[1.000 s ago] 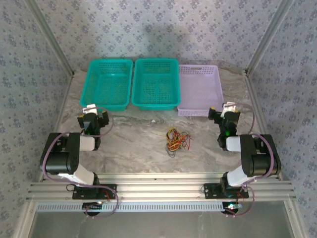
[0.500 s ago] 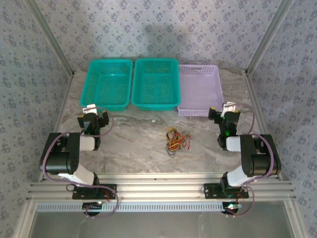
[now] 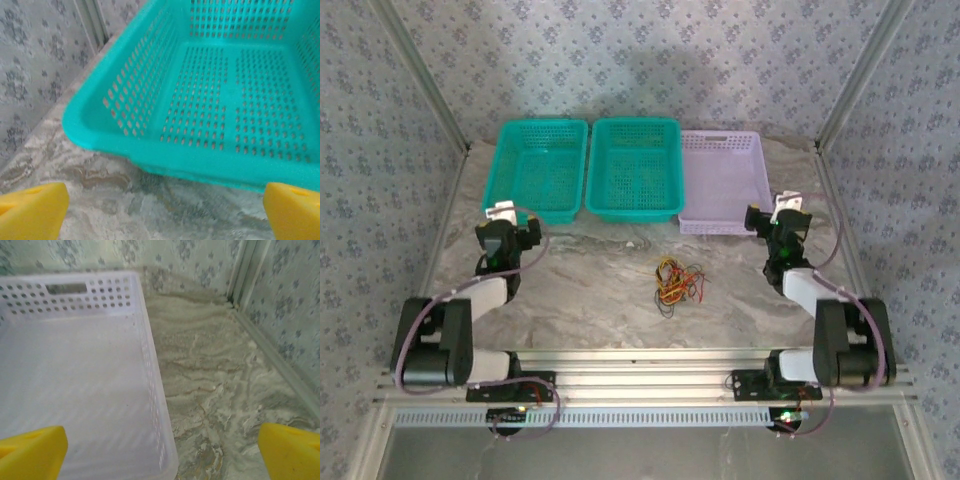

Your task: Untangle the cables

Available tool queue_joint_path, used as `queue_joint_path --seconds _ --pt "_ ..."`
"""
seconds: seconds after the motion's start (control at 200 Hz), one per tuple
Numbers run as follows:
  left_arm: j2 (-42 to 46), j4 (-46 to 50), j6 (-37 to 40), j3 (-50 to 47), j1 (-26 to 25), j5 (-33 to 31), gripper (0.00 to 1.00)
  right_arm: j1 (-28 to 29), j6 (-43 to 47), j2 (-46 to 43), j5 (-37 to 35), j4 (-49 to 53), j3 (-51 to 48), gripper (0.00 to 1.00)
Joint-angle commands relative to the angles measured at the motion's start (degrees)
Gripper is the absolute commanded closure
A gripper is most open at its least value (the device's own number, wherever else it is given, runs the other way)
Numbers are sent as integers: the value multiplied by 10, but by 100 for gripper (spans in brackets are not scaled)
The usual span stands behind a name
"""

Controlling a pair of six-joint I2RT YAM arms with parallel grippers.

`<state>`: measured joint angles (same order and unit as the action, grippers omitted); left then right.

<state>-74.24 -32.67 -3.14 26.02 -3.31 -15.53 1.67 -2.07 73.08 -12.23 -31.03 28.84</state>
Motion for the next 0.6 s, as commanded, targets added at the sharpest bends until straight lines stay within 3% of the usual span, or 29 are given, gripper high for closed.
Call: queue_joint_path --seconds 0.0,0.065,0.125,0.17,0.25,0.335,0.39,0.525,0.595 --pt "67 124 -24 29 -4 21 0 27 11 -74 -6 78 -8 0" --pt "98 202 -66 59 -16 -2 0 60 -6 -122 -33 111 6 0" --pt "112 298 -113 108 -17 -2 0 80 -79 -157 -63 175 42 0" --pt "111 376 -146 153 -17 -10 0 78 -137 -178 -22 248 80 0" --pt "96 488 -212 221 -16 -39 0 65 -203 -206 82 289 108 0" --pt "86 560 -303 260 -11 -27 0 51 -318 -238 111 299 101 0" --pt "82 588 -338 275 -4 16 0 44 -324 -250 159 283 94 0" --pt "91 584 -334 279 -7 171 0 57 -302 -242 263 345 118 0" --pt "106 586 -324 278 -48 179 0 96 -285 -247 272 379 118 0"
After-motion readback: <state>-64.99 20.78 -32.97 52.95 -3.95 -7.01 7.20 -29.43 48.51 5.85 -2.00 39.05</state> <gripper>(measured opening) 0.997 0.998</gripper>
